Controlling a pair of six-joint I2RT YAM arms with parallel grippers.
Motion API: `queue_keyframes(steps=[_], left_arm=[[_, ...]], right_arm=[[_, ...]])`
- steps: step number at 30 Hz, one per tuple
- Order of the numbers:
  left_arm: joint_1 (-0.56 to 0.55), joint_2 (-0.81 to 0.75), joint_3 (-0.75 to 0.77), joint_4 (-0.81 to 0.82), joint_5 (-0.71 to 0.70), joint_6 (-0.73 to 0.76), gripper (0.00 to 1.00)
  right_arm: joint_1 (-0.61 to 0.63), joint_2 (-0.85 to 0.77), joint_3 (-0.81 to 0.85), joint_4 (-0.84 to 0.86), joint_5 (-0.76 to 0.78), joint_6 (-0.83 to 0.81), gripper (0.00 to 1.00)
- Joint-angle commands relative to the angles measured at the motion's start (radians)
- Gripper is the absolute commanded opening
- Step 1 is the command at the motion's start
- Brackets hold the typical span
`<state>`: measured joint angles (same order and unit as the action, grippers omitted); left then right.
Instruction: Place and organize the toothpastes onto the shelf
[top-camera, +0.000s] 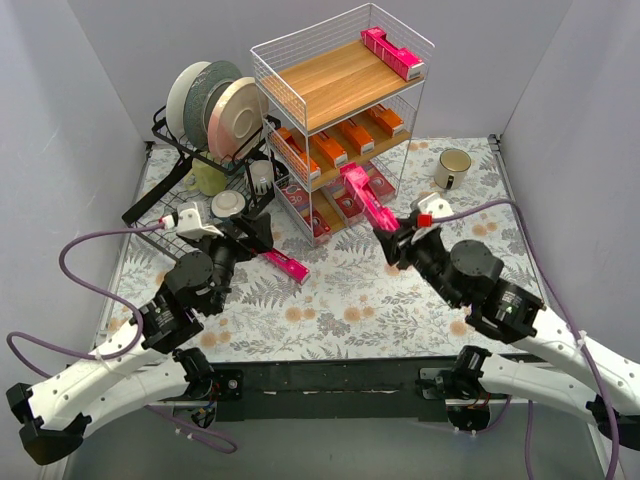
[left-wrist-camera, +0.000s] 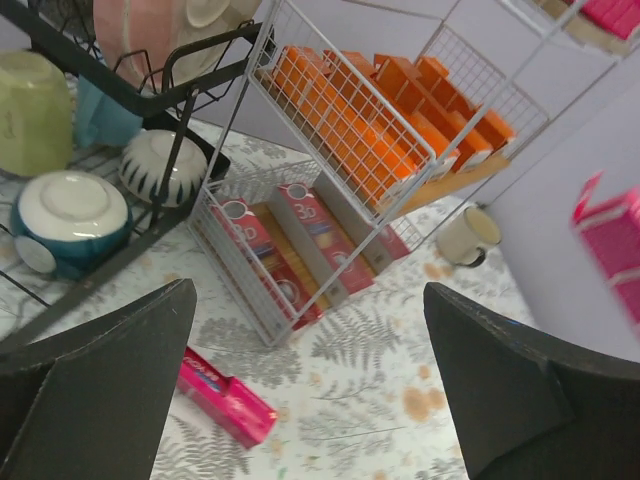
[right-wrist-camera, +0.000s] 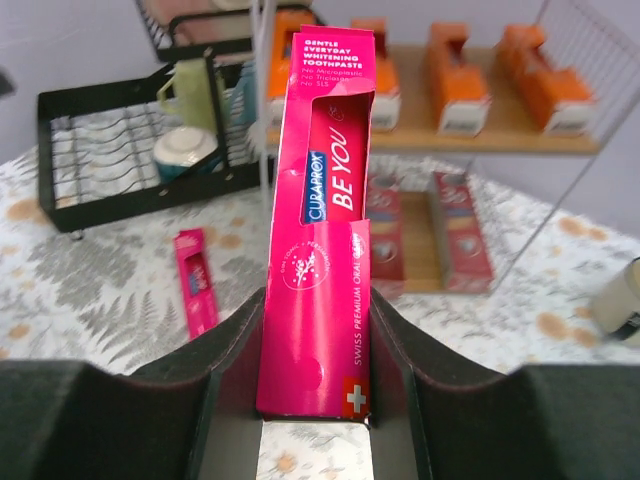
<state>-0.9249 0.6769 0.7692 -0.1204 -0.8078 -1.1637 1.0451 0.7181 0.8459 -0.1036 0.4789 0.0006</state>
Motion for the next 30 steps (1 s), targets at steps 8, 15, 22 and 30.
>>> queue_keyframes(steps=[8, 15, 22, 30], left_arm=[[0.003, 0.072, -0.057, 0.043, 0.105, 0.365, 0.98], [0.029, 0.15, -0.113, 0.014, 0.125, 0.363, 0.98], [0.047, 0.125, -0.117, 0.022, 0.053, 0.369, 0.98], [0.051, 0.115, -0.123, 0.027, 0.033, 0.377, 0.98]], right_arm=[[-0.356, 0.346, 0.582, -0.09, -0.222, -0.191, 0.27], [-0.484, 0.67, 1.06, -0.209, -0.462, -0.205, 0.27], [-0.52, 0.907, 1.272, -0.182, -0.54, -0.209, 0.27], [-0.539, 1.009, 1.312, -0.153, -0.548, -0.197, 0.3]])
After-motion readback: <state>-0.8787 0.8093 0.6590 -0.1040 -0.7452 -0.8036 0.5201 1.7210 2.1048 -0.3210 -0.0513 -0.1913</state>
